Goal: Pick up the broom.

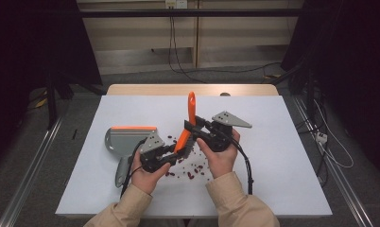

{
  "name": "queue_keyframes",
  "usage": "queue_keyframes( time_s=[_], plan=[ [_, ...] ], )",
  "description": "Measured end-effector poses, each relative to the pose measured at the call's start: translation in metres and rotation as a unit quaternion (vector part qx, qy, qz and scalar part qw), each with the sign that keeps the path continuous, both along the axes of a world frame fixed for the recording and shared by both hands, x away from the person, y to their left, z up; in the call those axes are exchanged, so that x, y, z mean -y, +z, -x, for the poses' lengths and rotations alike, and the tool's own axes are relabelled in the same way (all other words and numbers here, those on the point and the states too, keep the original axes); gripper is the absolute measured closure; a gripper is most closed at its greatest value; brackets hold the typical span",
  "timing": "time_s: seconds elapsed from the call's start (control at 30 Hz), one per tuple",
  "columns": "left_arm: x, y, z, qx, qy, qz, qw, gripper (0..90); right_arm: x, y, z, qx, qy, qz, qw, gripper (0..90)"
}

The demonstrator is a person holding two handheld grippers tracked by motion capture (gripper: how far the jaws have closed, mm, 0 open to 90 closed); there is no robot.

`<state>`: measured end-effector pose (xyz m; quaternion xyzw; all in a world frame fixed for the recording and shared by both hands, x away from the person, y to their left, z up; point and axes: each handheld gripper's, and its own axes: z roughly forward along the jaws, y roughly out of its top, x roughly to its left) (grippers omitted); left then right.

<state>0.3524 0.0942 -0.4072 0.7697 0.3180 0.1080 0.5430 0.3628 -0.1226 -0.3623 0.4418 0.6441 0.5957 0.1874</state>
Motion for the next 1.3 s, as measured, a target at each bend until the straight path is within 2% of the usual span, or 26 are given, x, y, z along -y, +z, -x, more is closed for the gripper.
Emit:
queue_keyframes(
  time_s=[0.03,0.13,0.2,0.3,0.37,0.43,0.5,0.53,0.57,0.6,0.63,0.67,0.73,0.77,0.8,0.9,0.97,1.07,1.13,1.17,1.2,1.27,1.3],
  plan=[
    [-0.002,0.0,-0.001,0.003,0.006,0.001,1.0,70.6,-0.002,-0.001,0.0,-0.001,-0.005,0.0,1.0,35.7],
    [-0.007,0.002,-0.002,0.008,0.025,0.007,0.9996,70.6,-0.008,-0.004,0.003,-0.006,-0.023,0.002,0.9997,27.5],
    [-0.009,0.003,-0.002,0.011,0.035,0.012,0.9992,70.6,-0.01,-0.005,0.003,-0.01,-0.028,-0.004,0.9996,26.3],
    [-0.01,0.004,-0.001,0.016,0.046,0.015,0.9987,70.6,-0.017,-0.009,0.002,-0.035,-0.028,-0.024,0.9987,23.4],
    [-0.008,0.004,0.001,0.022,0.047,0.018,0.9985,70.6,-0.025,-0.012,0.002,-0.052,-0.033,-0.031,0.9976,23.6],
    [-0.006,0.005,0.005,0.031,0.045,0.011,0.9984,70.5,-0.031,-0.014,0.001,-0.062,-0.035,-0.041,0.9967,22.7],
    [-0.004,0.006,0.007,0.043,0.041,0.009,0.9982,69.6,-0.038,-0.015,0.0,-0.072,-0.047,-0.039,0.9956,22.2],
    [-0.004,0.007,0.007,0.052,0.038,0.003,0.998,69.1,-0.039,-0.015,-0.001,-0.074,-0.05,-0.039,0.9953,24.1],
    [-0.002,0.007,0.01,0.056,0.036,0.008,0.9978,68.7,-0.039,-0.016,-0.001,-0.08,-0.053,-0.043,0.9945,24.4],
    [-0.001,0.008,0.011,0.062,0.035,0.005,0.9975,68.2,-0.039,-0.016,-0.002,-0.085,-0.053,-0.049,0.9937,28.4],
    [0.001,0.009,0.012,0.067,0.033,0.001,0.9972,67.1,-0.038,-0.016,-0.002,-0.089,-0.057,-0.05,0.9931,37.0],
    [0.002,0.01,0.014,0.069,0.033,-0.002,0.9971,67.1,-0.038,-0.016,-0.002,-0.089,-0.057,-0.05,0.9931,37.0],
    [0.003,0.01,0.015,0.069,0.033,-0.003,0.9971,66.0,-0.037,-0.015,-0.002,-0.095,-0.059,-0.056,0.9922,42.5],
    [0.004,0.01,0.015,0.074,0.035,-0.007,0.9966,65.8,-0.036,-0.014,-0.001,-0.102,-0.056,-0.062,0.9913,45.5],
    [0.004,0.01,0.015,0.084,0.035,-0.02,0.9956,65.0,-0.036,-0.014,-0.001,-0.106,-0.054,-0.067,0.9906,49.0],
    [0.009,0.007,0.016,0.095,0.041,-0.033,0.9941,61.2,-0.034,-0.012,0.0,-0.128,-0.053,-0.076,0.9874,57.7],
    [0.011,0.006,0.017,0.092,0.039,-0.032,0.9945,58.2,-0.033,-0.011,0.0,-0.131,-0.049,-0.075,0.9873,61.4],
    [0.011,0.005,0.015,0.088,0.034,-0.03,0.9951,52.8,-0.03,-0.01,0.0,-0.133,-0.042,-0.086,0.9865,69.8],
    [0.008,0.005,0.012,0.078,0.024,-0.017,0.9965,53.0,-0.028,-0.009,-0.001,-0.126,-0.04,-0.076,0.9883,70.0],
    [0.007,0.004,0.011,0.073,0.022,-0.014,0.997,51.4,-0.026,-0.01,-0.002,-0.13,-0.034,-0.077,0.9879,70.0],
    [0.007,0.004,0.011,0.073,0.025,-0.01,0.997,48.4,-0.024,-0.01,-0.003,-0.129,-0.033,-0.078,0.9881,70.1],
    [0.004,0.005,0.01,0.067,0.027,-0.009,0.9973,41.7,-0.02,-0.008,-0.003,-0.115,-0.037,-0.054,0.9912,70.0],
    [0.003,0.005,0.009,0.064,0.028,-0.005,0.9975,39.2,-0.017,-0.008,-0.004,-0.112,-0.036,-0.052,0.9917,70.0]
  ],
)
